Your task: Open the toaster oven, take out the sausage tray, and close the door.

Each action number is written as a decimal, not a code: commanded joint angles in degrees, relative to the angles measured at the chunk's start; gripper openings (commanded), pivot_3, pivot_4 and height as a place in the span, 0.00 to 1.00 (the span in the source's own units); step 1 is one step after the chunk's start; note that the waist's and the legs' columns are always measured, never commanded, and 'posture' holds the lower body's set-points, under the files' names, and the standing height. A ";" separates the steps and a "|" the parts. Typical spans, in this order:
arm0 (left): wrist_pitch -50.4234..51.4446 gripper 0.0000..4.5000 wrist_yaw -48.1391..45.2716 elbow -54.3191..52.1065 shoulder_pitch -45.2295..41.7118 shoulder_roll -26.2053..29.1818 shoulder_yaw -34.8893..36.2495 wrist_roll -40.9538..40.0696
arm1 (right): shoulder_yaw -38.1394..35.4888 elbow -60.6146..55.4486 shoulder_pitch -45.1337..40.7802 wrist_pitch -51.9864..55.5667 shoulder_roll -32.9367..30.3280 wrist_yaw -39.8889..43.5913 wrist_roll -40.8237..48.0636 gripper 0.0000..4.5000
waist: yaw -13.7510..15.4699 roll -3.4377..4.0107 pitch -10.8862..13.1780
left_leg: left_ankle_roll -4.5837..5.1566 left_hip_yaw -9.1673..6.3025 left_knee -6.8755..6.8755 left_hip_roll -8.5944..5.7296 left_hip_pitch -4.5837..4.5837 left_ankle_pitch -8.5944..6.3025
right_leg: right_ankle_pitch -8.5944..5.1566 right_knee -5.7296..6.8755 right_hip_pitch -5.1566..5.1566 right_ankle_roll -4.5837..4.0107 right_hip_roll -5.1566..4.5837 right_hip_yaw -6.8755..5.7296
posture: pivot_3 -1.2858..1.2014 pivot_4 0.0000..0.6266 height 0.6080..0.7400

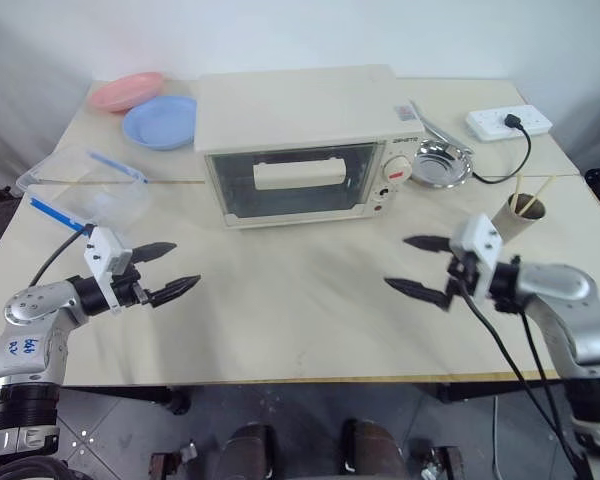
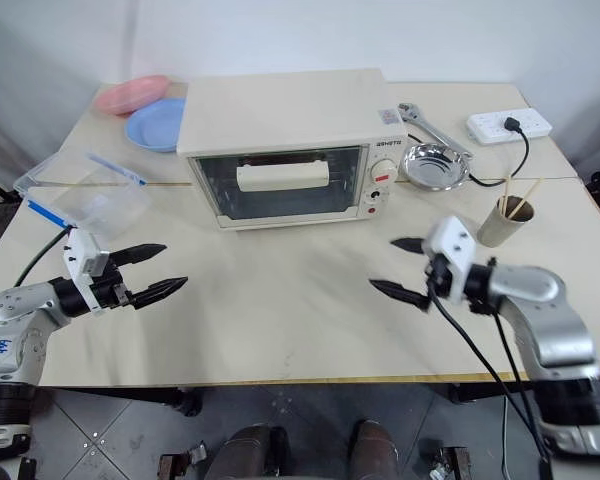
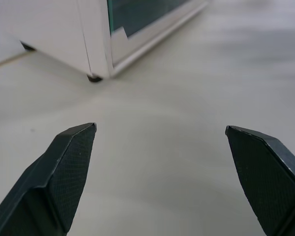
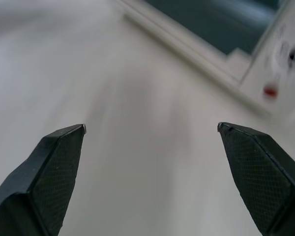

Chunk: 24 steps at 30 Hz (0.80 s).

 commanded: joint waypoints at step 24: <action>-5.66 0.99 0.61 0.77 -1.83 -1.32 6.33 -3.63 | 7.32 13.39 -23.40 -8.65 11.77 15.41 -1.23 1.00 | -1.40 0.03 0.04 | -0.17 0.18 0.15 0.25 -0.10 -0.18 | 0.02 0.08 -0.05 -0.03 0.31 -0.07 | 0.52 0.24 1.00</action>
